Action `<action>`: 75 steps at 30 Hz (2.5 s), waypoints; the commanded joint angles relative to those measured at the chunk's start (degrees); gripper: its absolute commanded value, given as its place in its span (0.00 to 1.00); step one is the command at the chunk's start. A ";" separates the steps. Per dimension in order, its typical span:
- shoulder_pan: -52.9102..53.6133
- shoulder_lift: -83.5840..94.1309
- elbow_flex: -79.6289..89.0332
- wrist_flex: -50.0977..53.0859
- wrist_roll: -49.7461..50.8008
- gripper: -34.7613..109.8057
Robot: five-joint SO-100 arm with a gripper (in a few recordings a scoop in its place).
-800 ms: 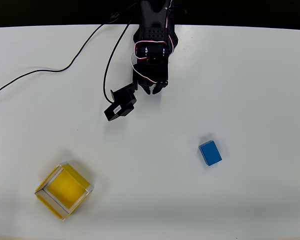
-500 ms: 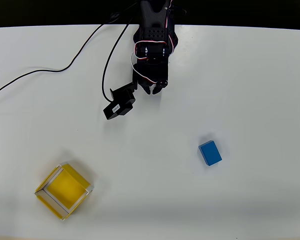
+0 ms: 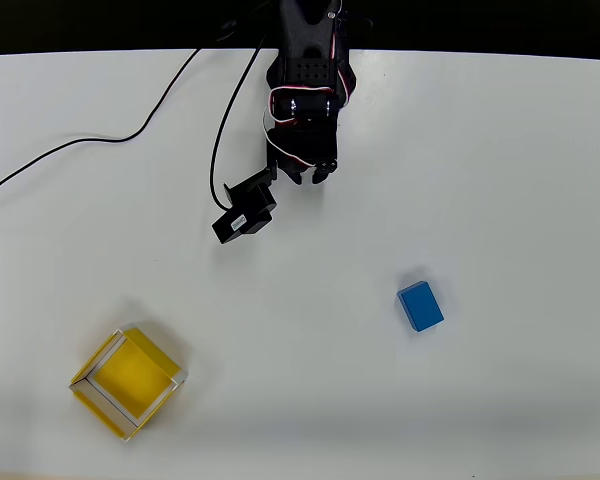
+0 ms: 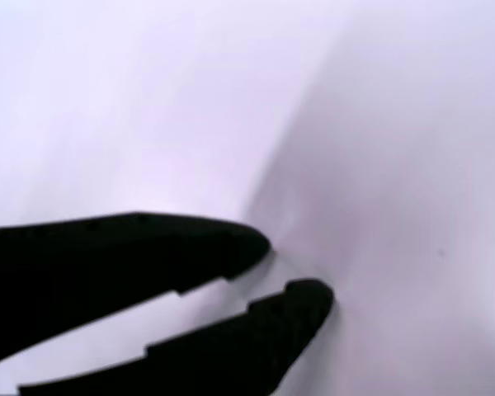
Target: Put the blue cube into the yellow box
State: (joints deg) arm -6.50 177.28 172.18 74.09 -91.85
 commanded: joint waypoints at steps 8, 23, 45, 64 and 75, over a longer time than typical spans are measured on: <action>-8.70 -24.35 -37.62 -5.10 4.92 0.42; -10.55 -53.09 -59.59 -13.97 3.52 0.60; -16.79 -84.81 -78.40 -32.61 2.37 0.64; -22.59 -97.91 -80.86 -38.67 5.27 0.63; -24.61 -101.07 -80.77 -39.55 6.42 0.60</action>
State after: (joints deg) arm -30.32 73.04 97.29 35.07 -85.17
